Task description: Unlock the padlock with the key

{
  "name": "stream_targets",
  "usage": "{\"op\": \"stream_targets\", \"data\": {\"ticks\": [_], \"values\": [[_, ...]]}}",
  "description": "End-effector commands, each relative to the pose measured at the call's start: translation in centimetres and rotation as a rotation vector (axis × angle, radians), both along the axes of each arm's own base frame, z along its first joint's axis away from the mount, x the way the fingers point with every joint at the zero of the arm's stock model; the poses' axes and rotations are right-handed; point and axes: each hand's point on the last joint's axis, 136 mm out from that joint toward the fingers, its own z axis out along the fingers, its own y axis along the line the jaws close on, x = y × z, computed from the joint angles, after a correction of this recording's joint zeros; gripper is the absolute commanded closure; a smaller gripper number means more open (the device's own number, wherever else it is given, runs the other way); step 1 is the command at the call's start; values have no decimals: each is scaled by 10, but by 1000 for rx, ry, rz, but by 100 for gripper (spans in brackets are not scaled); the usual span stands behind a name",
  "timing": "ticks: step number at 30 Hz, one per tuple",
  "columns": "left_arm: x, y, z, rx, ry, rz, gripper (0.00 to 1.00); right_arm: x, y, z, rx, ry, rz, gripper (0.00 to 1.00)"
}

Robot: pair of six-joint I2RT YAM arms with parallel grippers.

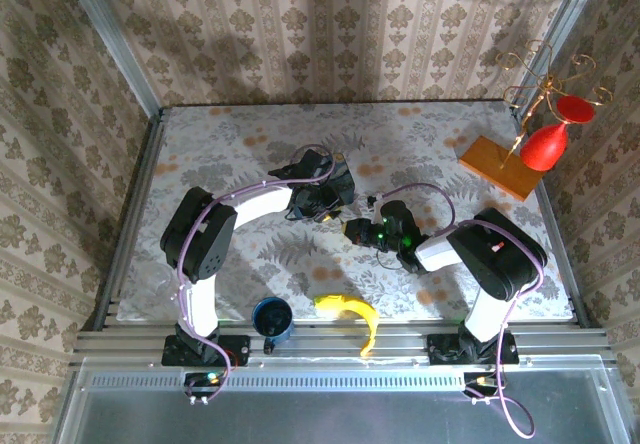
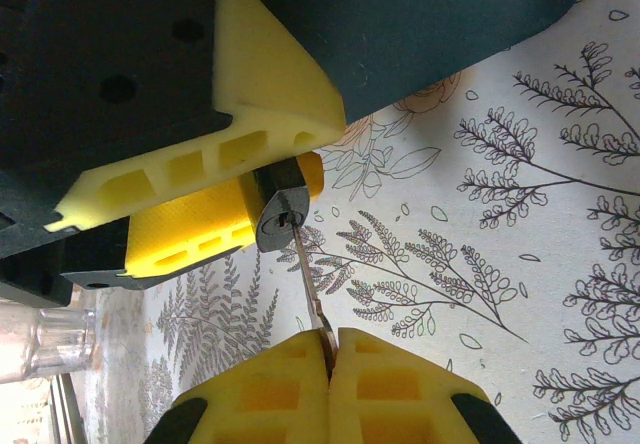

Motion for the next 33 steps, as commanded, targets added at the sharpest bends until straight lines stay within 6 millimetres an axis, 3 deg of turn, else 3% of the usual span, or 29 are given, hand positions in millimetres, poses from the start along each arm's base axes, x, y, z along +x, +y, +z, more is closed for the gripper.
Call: {"op": "stream_targets", "data": {"ticks": [1,15,33], "values": [[-18,7,-15,8,104,-2,93,12,2,19,15,-63,-11,100],[-22,16,-16,79,90,-37,93,13,0,17,25,-48,-20,100],[-17,9,-16,65,77,-22,93,10,9,10,63,-11,5,100]]}}
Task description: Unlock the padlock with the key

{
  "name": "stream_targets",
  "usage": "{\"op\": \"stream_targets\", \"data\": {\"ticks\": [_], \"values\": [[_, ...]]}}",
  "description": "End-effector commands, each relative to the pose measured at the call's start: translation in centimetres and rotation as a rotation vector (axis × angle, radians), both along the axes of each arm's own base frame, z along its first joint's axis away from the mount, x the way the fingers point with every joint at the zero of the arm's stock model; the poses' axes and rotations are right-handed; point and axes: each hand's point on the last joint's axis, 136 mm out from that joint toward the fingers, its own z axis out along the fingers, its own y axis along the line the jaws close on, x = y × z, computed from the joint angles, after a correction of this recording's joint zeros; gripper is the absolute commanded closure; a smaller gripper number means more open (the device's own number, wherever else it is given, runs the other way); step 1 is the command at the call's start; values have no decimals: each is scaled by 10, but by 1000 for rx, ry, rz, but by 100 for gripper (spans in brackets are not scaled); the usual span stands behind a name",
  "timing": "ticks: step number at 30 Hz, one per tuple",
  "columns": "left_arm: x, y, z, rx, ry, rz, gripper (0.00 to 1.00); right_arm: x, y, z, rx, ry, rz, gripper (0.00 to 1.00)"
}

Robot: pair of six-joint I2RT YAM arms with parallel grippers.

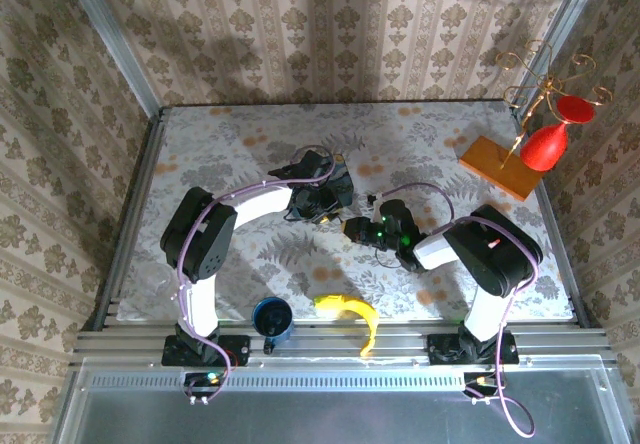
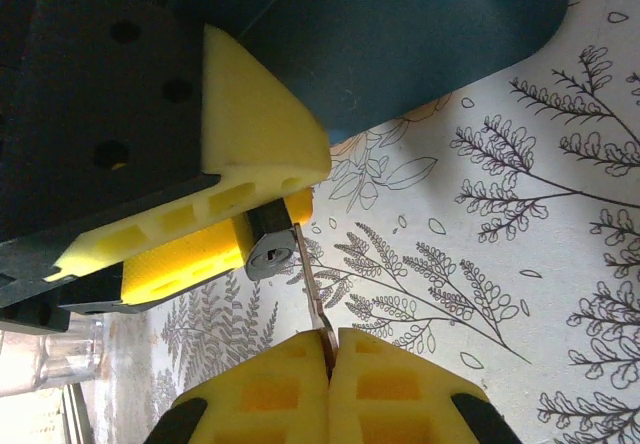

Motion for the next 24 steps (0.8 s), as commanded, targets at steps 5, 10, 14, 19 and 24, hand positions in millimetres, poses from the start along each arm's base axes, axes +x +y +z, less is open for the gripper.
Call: {"op": "stream_targets", "data": {"ticks": [5,10,14,19,24], "values": [[-12,2,-13,24,87,15,93,3,7,15,31,-44,25,100],[-10,0,-10,16,77,19,93,-1,5,11,22,-31,31,100],[-9,0,-10,14,75,22,93,-8,0,6,16,-4,21,100],[-9,0,-11,11,76,30,93,-13,-2,6,10,6,25,100],[-10,1,-12,18,77,30,93,-11,0,7,10,0,26,100]]}}
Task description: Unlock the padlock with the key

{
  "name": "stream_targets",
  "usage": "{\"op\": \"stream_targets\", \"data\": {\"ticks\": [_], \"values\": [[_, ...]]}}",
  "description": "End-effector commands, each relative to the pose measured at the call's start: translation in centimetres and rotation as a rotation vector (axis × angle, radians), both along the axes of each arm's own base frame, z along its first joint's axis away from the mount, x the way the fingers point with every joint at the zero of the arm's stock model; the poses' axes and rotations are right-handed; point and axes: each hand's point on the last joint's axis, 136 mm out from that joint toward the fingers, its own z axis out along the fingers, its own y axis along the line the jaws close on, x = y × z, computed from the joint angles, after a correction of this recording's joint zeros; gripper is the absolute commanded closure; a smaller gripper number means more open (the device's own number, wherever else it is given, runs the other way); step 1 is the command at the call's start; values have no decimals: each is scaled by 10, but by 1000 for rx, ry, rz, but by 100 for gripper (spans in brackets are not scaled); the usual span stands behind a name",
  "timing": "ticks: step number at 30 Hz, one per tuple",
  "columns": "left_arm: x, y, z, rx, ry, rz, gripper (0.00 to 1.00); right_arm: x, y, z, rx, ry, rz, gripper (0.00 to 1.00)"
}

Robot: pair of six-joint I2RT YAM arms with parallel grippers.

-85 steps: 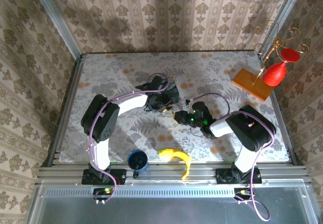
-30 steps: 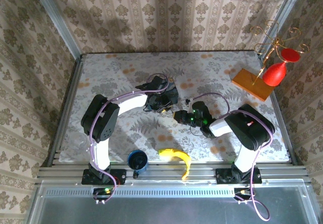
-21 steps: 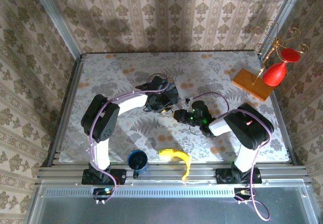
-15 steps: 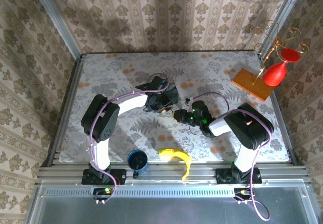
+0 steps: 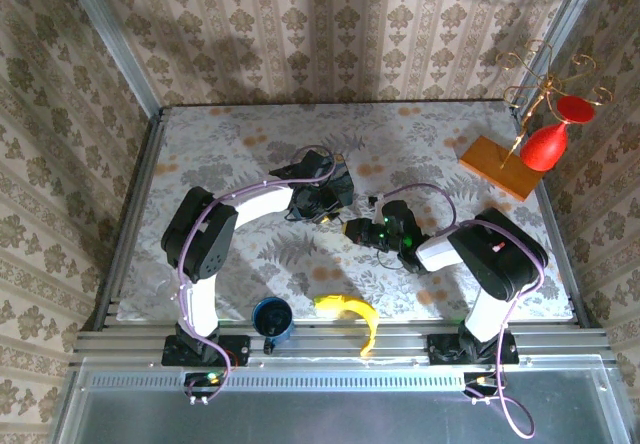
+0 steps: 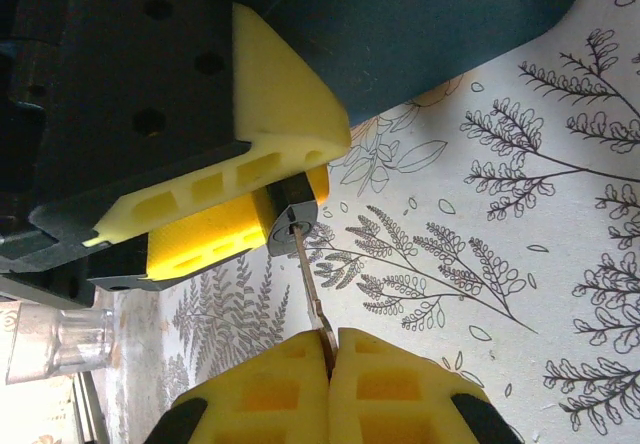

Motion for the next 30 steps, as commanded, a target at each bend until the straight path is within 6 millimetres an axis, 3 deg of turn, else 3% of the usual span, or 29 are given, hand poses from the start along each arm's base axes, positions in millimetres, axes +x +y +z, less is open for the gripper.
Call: {"op": "stream_targets", "data": {"ticks": [1,30], "values": [[-12,2,-12,16,77,19,93,-3,3,4,5,-4,14,100],[-13,0,-13,7,81,15,93,9,16,2,34,1,22,100]]}}
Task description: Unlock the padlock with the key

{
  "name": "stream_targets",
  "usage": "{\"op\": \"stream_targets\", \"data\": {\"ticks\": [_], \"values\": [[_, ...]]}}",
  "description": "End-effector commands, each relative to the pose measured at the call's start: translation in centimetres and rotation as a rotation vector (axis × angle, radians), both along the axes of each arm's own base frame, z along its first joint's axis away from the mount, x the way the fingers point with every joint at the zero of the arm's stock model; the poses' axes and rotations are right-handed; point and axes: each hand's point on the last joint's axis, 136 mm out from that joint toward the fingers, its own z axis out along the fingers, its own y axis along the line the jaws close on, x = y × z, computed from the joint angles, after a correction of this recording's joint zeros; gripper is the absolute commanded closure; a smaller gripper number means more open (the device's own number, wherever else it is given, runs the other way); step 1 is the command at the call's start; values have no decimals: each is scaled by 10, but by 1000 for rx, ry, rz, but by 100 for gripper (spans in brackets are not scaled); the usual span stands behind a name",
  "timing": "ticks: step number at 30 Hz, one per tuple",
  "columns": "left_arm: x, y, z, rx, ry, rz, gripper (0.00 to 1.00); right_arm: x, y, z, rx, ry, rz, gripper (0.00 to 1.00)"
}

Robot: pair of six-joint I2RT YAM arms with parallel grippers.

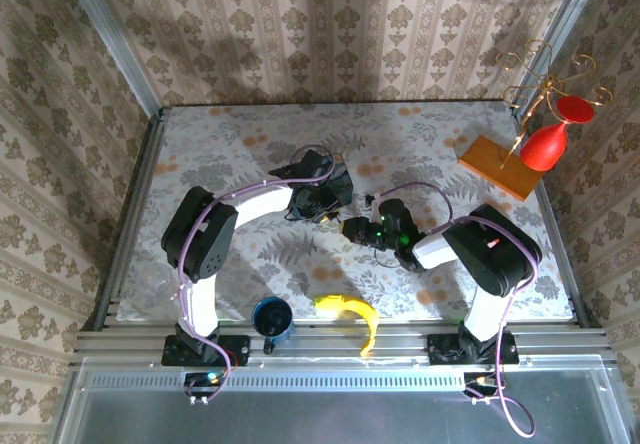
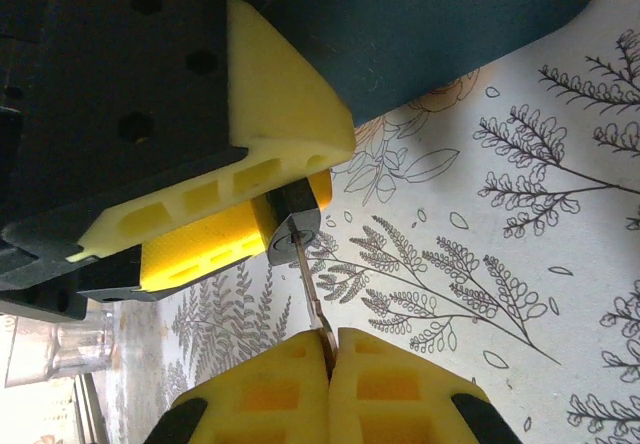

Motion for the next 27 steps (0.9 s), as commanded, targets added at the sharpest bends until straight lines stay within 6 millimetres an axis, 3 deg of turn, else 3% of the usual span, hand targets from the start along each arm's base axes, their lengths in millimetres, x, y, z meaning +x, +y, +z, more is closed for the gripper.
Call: {"op": "stream_targets", "data": {"ticks": [1,9,13,27], "values": [[-14,0,-12,4,84,6,93,5,9,5,33,-2,7,100],[-16,-1,-12,5,85,1,94,10,11,8,58,-8,-9,100],[-18,-3,-11,2,87,-9,100,14,13,12,72,-12,-17,100],[-24,-7,-8,-15,97,-37,100,27,12,19,170,38,11,100]]}}
